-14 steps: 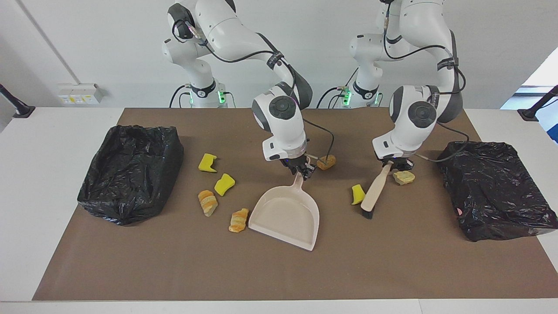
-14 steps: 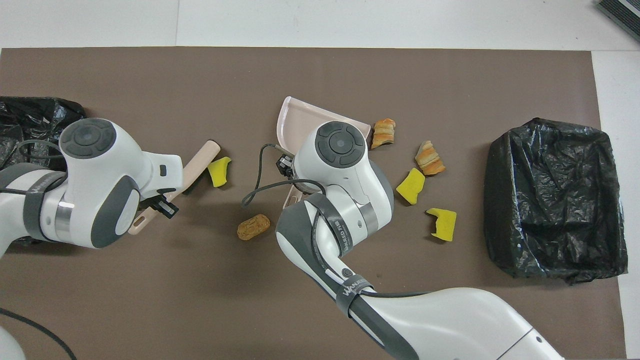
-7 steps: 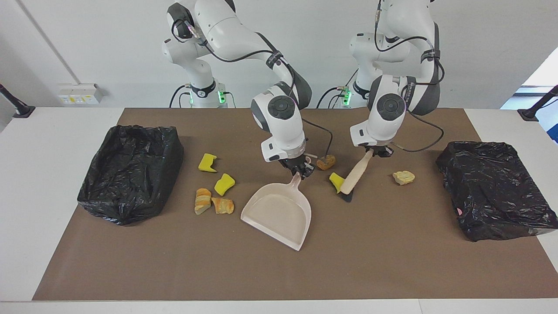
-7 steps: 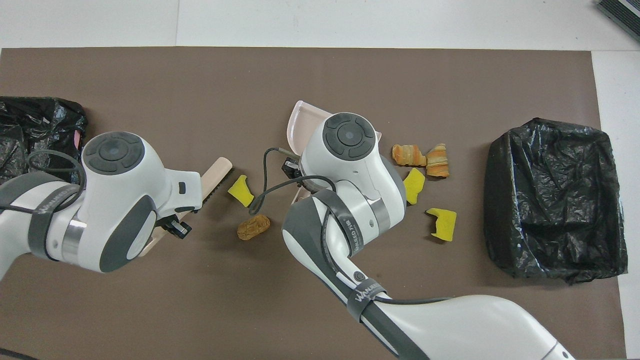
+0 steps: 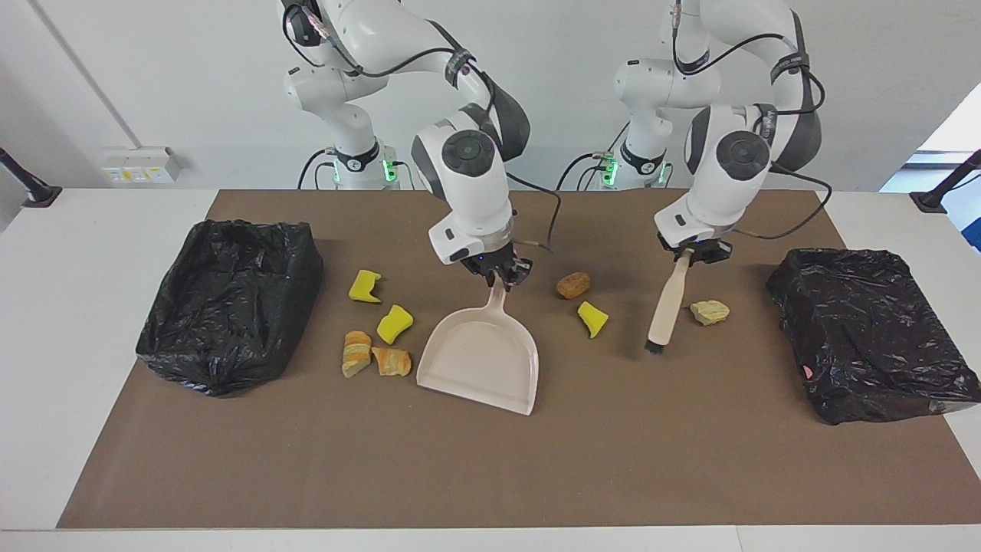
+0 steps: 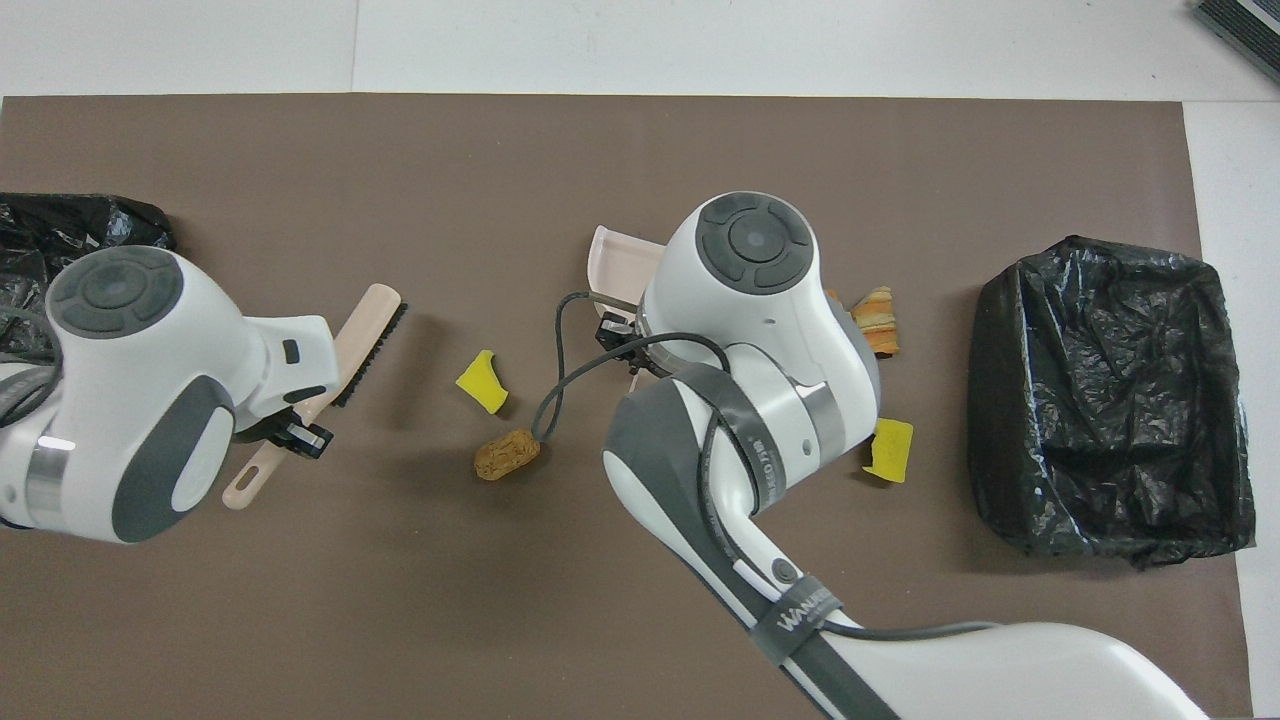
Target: Sweep and dump trash in bin
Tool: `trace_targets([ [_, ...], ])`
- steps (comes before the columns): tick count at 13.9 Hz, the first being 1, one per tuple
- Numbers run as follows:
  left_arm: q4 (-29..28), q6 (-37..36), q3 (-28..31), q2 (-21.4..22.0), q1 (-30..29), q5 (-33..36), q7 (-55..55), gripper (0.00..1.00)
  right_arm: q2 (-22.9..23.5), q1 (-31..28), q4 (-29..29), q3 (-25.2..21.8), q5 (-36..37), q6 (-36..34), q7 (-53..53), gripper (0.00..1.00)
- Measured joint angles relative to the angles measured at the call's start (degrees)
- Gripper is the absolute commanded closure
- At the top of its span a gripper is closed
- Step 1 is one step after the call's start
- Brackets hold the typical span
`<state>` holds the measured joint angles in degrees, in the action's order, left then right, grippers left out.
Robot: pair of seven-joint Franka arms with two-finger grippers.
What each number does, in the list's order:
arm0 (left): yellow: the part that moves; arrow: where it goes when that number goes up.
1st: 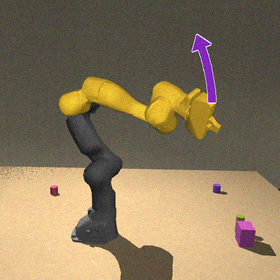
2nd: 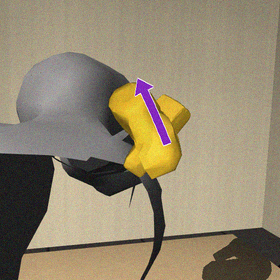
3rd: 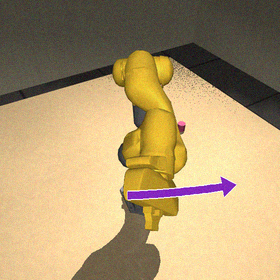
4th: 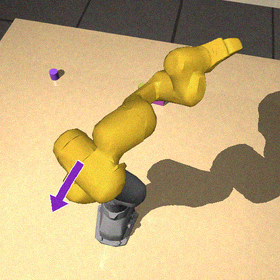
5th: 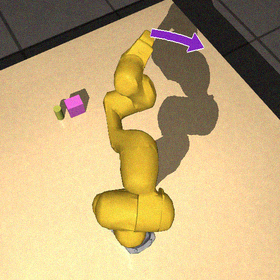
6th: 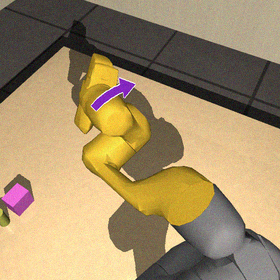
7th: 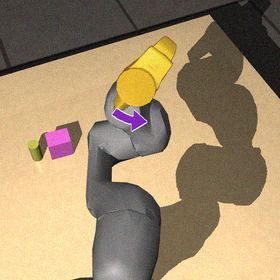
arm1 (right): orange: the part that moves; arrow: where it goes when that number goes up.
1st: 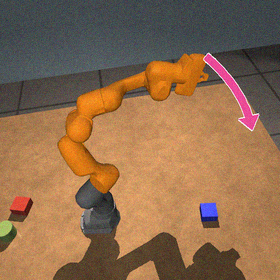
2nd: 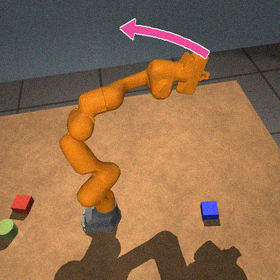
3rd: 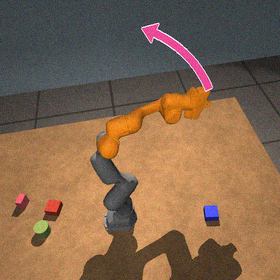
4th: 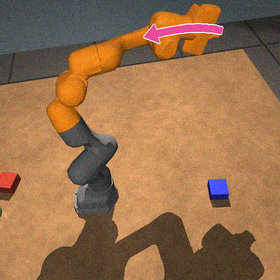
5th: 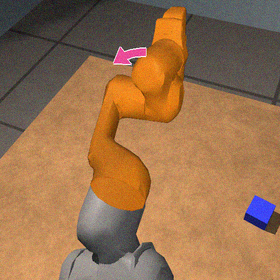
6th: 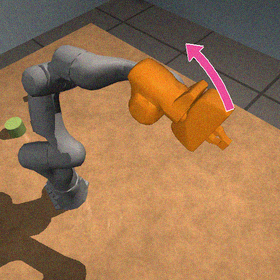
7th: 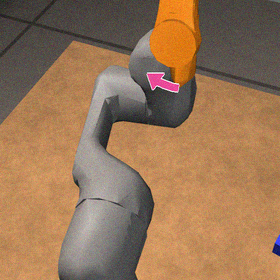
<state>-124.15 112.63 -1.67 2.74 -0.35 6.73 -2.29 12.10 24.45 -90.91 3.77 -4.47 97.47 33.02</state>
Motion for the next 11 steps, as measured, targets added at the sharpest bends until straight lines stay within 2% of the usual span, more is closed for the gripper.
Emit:
trace_targets([
  [2,-7.4,6.8,0.0,2.9,-3.5,0.0,2.2,1.0,-1.8,0.5,-3.1,0.4,0.7,0.4,-2.1,1.0],
  [4,-11.7,9.4,0.1,5.0,-5.4,0.0,2.7,1.0,-3.0,0.5,-6.2,0.3,0.7,0.9,-6.1,1.0],
  [9,-14.5,12.1,-0.9,5.9,-5.1,0.0,3.4,1.0,-7.6,-0.2,-17.1,0.1,0.8,6.9,-27.3,1.0],
  [11,-15.9,13.5,-1.3,5.6,-2.7,0.0,3.4,1.0,-9.9,-0.3,-21.6,0.1,1.6,9.2,-37.4,1.0],
])
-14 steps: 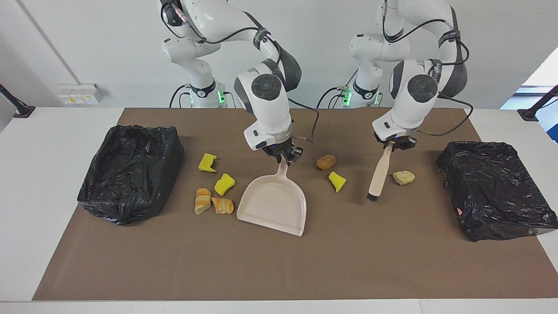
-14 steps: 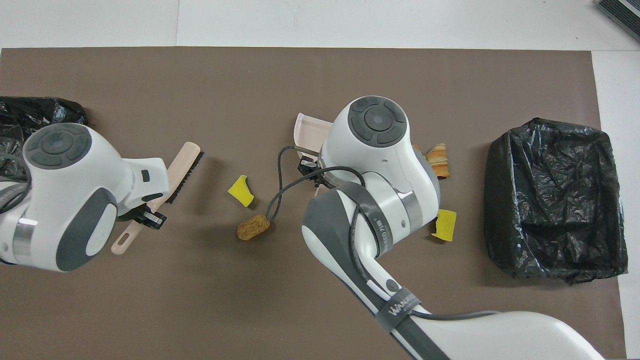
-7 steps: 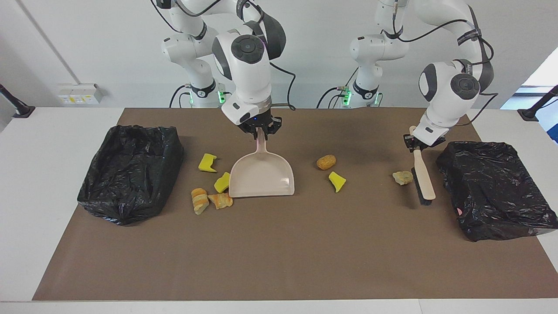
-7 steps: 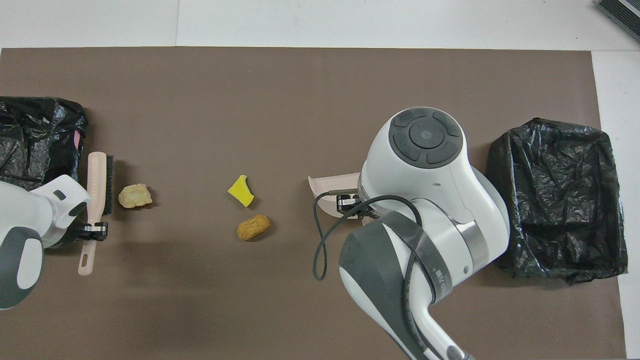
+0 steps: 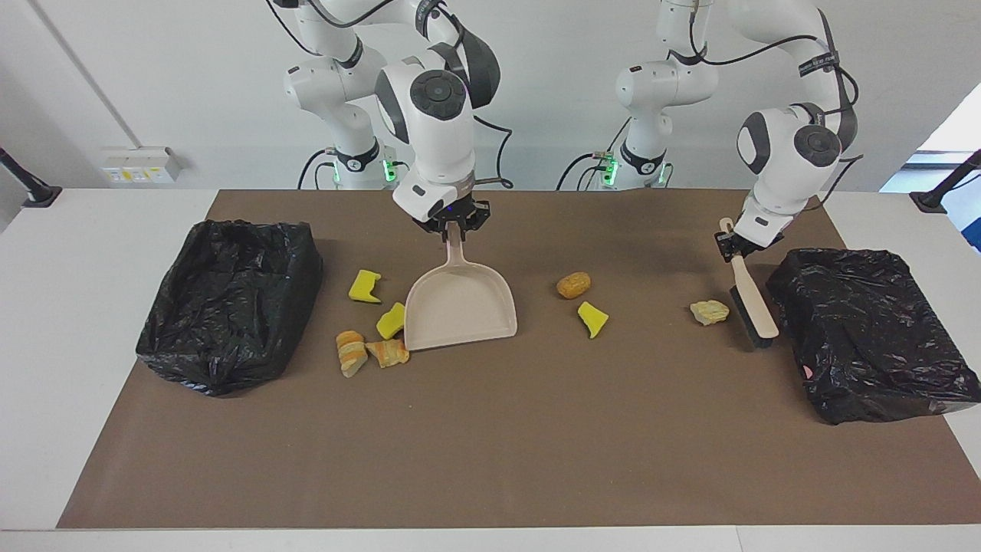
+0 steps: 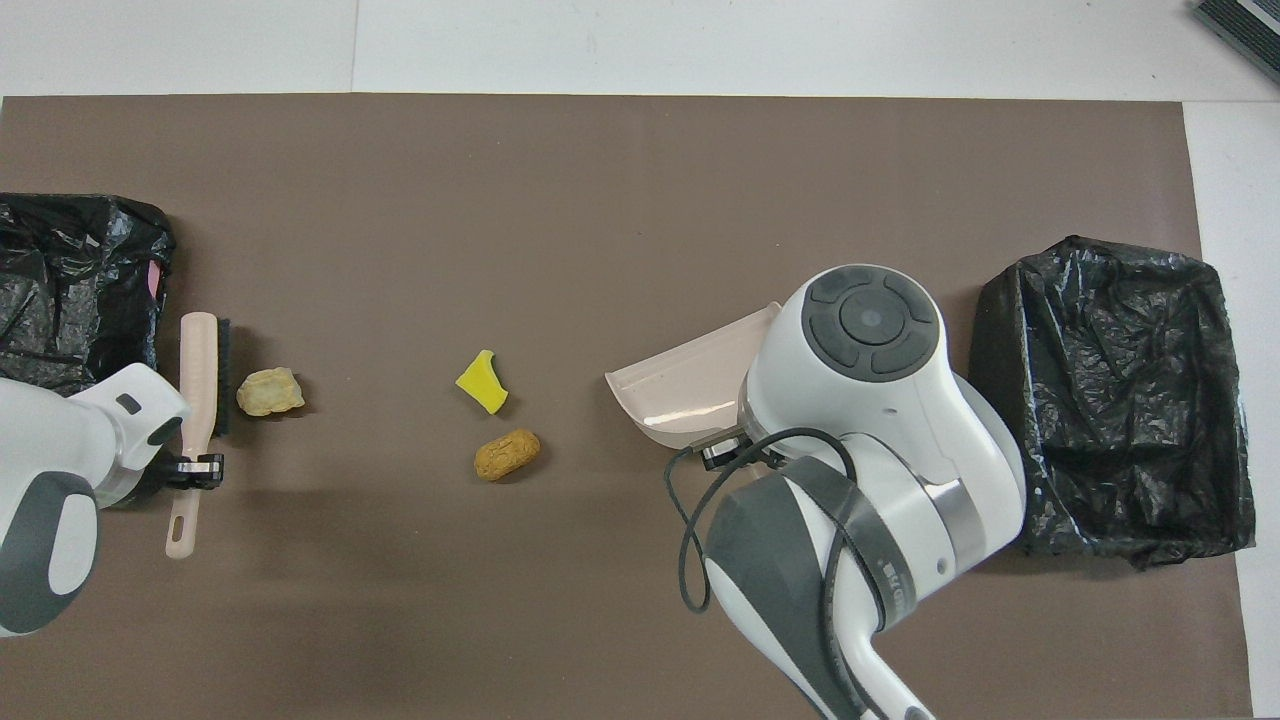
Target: Sweep and dump trash in bin
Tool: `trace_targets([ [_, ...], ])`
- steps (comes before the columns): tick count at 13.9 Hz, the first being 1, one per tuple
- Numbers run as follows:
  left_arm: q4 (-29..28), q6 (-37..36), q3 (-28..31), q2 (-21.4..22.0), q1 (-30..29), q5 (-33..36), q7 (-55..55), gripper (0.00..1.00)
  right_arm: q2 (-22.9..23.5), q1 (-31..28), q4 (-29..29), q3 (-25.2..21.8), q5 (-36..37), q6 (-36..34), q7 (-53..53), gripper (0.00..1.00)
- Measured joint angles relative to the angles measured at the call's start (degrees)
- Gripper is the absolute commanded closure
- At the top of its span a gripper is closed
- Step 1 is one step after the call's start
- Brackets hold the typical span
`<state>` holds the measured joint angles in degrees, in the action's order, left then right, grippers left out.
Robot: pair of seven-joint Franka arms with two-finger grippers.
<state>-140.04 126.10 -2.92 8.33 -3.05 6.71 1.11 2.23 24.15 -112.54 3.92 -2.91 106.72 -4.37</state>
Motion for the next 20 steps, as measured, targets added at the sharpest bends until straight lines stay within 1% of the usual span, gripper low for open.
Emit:
trace_targets([
  [3,-0.3,1.4,-0.4,-0.5,5.0,-0.7,0.4,1.0,-0.4,0.0,-2.8,0.0,3.0,3.8,-15.9,1.0],
  [6,-0.4,5.3,-0.5,-2.6,11.0,-2.0,1.0,1.0,1.7,-0.9,-3.4,0.0,4.0,9.3,-33.3,1.0],
  [8,-0.4,6.6,-0.6,-3.4,14.6,-3.9,1.2,1.0,3.1,-1.8,-3.4,-0.1,4.1,11.7,-39.9,1.0],
  [10,-0.3,7.0,-0.6,-3.5,18.1,-5.7,1.5,1.0,5.5,-1.6,-3.2,0.0,4.6,15.0,-42.8,1.0],
  [11,-0.3,7.0,-0.6,-3.5,19.3,-6.0,2.5,1.0,7.0,-1.1,-2.7,0.1,5.2,16.2,-43.4,0.86],
  [12,-0.3,7.0,-0.7,-3.5,20.0,-6.0,3.8,1.0,8.3,-0.5,-2.0,0.1,5.5,16.9,-43.5,0.21],
  [13,-0.3,7.0,-0.6,-3.5,20.3,-6.0,4.6,1.0,9.2,0.0,-1.3,0.1,5.7,17.1,-43.5,0.0],
  [17,-0.2,7.0,-0.5,-3.5,20.3,-6.2,5.6,1.0,9.6,0.3,-0.5,0.1,6.3,17.2,-43.5,0.0],
  [20,-0.3,6.9,-0.5,-3.5,21.3,-6.3,10.4,1.0,9.8,-1.0,-1.7,0.0,6.4,19.9,-45.4,0.0],
])
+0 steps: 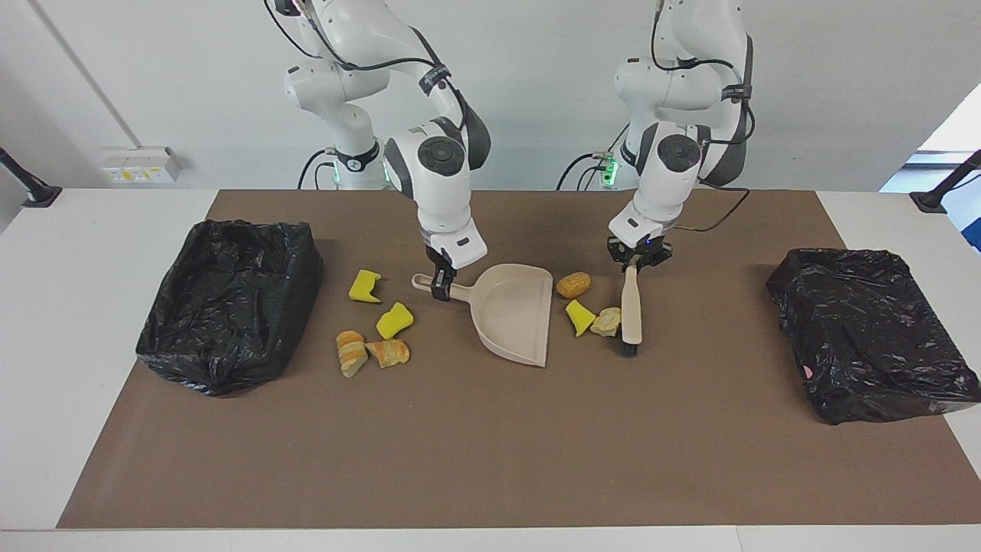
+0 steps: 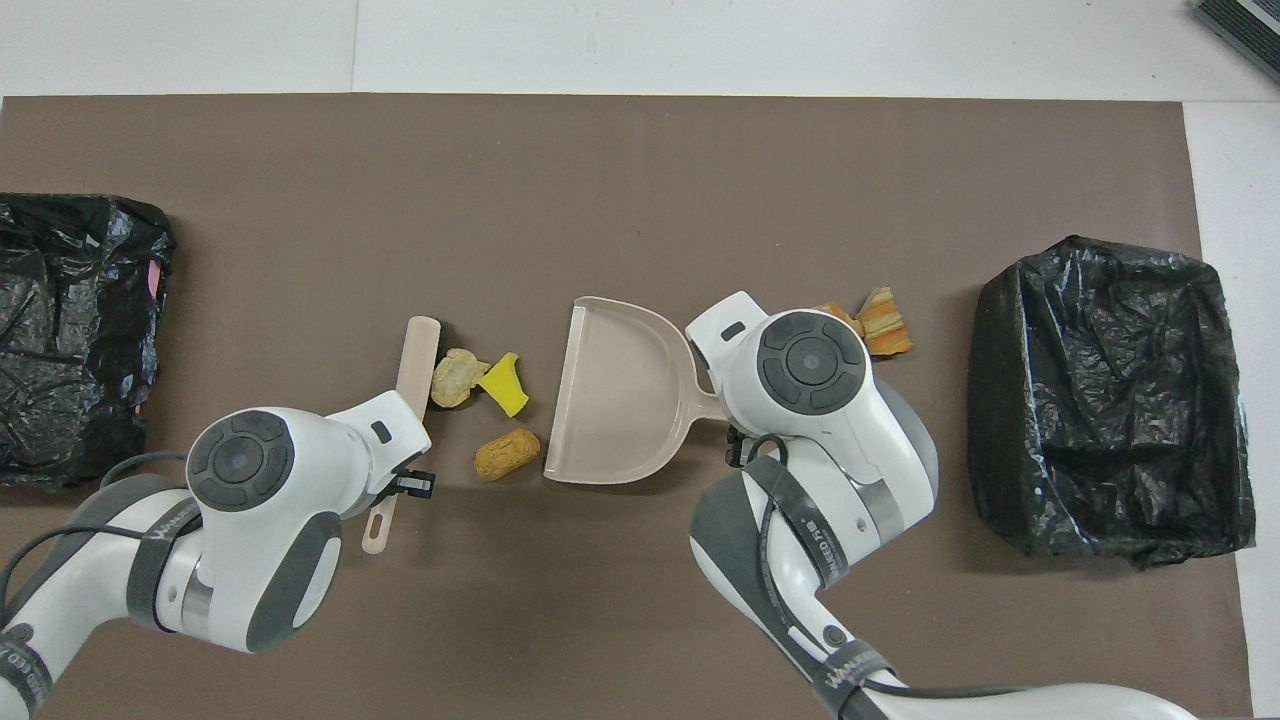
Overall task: Sweep and dump trash in bin
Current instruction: 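Sweep the bread and sponge pieces into the dustpan with the left gripper's brush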
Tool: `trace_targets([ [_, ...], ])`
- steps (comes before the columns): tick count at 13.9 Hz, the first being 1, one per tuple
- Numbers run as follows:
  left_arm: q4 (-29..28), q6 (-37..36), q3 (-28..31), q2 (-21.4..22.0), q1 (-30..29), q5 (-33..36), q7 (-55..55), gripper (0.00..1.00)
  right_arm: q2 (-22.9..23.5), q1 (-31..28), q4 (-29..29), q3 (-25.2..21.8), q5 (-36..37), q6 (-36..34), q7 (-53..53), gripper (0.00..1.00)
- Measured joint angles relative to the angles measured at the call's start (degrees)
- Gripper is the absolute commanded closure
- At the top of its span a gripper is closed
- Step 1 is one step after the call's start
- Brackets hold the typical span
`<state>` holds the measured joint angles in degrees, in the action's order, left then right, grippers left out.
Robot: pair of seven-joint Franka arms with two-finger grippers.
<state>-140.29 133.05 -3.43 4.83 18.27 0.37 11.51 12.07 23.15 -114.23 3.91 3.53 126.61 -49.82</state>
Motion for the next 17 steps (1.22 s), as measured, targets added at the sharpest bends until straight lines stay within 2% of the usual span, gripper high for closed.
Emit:
trace_targets([
  [1,0.0,0.0,0.0,0.0,1.1,0.0,2.6,1.0,0.2,-0.3,-0.6,0.0,0.0,0.9,-0.9,0.0],
  [2,0.0,0.0,0.0,0.0,2.4,0.0,5.0,1.0,0.4,-0.3,-1.0,0.0,0.0,1.4,-1.3,0.17],
  [3,0.0,0.0,-0.1,0.0,3.8,0.0,7.1,1.0,0.6,-0.2,-1.2,0.1,0.0,1.6,-1.4,0.45],
  [4,0.0,0.0,-0.2,0.0,5.1,0.0,8.9,1.0,0.6,-0.1,-1.3,0.1,0.0,1.6,-1.4,0.6],
  [6,0.0,0.0,-0.2,0.0,6.9,0.0,11.3,1.0,0.6,0.2,-1.3,0.2,0.0,1.6,-1.4,1.0],
  [10,0.8,-1.3,0.2,0.0,7.2,-0.3,13.6,1.0,0.6,1.3,-1.1,0.2,0.1,1.6,-1.4,1.0],
  [14,4.3,-10.5,0.1,0.6,7.3,-0.6,28.5,1.0,0.6,1.4,-1.1,0.1,0.2,1.4,-1.4,1.0],
  [17,3.9,-12.8,0.0,2.9,7.8,-1.4,32.7,1.0,0.6,1.4,-1.1,0.2,0.3,1.4,-1.4,1.0],
])
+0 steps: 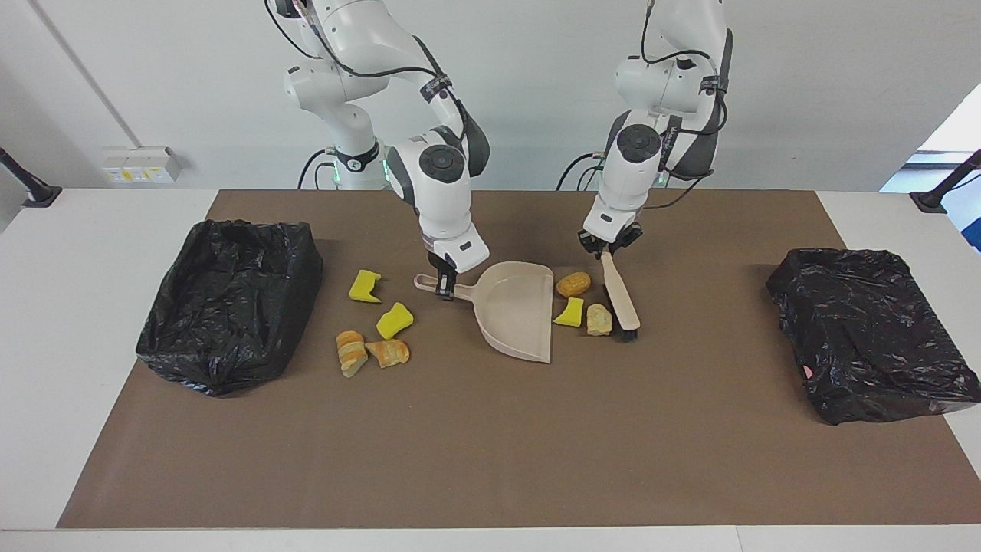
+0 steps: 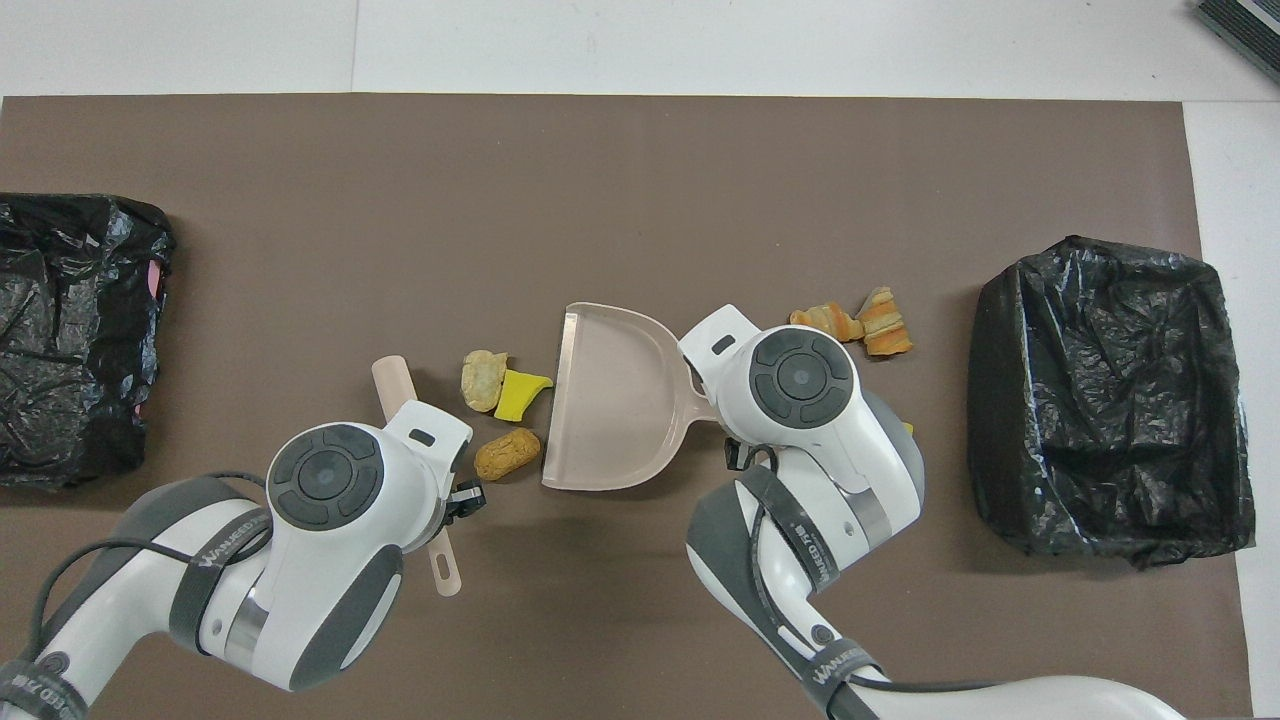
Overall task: Sweep and dump trash in bin
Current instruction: 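Sweep the bread and sponge pieces into the dustpan with the left gripper's brush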
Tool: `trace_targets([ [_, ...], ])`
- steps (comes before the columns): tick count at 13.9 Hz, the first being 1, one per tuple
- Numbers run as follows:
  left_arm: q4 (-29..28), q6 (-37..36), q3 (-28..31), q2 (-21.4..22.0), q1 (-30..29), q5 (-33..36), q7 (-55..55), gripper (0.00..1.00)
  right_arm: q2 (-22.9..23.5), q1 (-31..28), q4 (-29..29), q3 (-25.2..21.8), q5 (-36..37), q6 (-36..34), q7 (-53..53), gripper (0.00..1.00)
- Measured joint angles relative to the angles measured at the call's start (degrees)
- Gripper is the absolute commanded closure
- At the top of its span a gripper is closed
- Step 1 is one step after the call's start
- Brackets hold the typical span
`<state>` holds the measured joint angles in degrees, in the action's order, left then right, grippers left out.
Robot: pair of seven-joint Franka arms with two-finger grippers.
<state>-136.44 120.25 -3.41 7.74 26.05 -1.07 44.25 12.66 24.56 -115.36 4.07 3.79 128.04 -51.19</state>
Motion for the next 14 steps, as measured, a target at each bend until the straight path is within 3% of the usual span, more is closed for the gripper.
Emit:
trace_targets([
  [2,-1.3,1.9,-0.1,0.4,0.8,-1.1,0.0,1.0,0.0,0.1,0.0,0.1,0.0,0.0,0.0,1.0],
  [8,-2.0,11.7,-0.3,-3.7,6.2,-4.8,-0.7,1.0,0.0,0.3,0.0,0.2,0.1,0.0,0.0,1.0],
  [14,1.2,15.1,-1.0,-5.6,12.0,-8.4,-13.5,1.0,0.0,0.4,0.0,0.2,0.1,0.0,0.0,1.0],
])
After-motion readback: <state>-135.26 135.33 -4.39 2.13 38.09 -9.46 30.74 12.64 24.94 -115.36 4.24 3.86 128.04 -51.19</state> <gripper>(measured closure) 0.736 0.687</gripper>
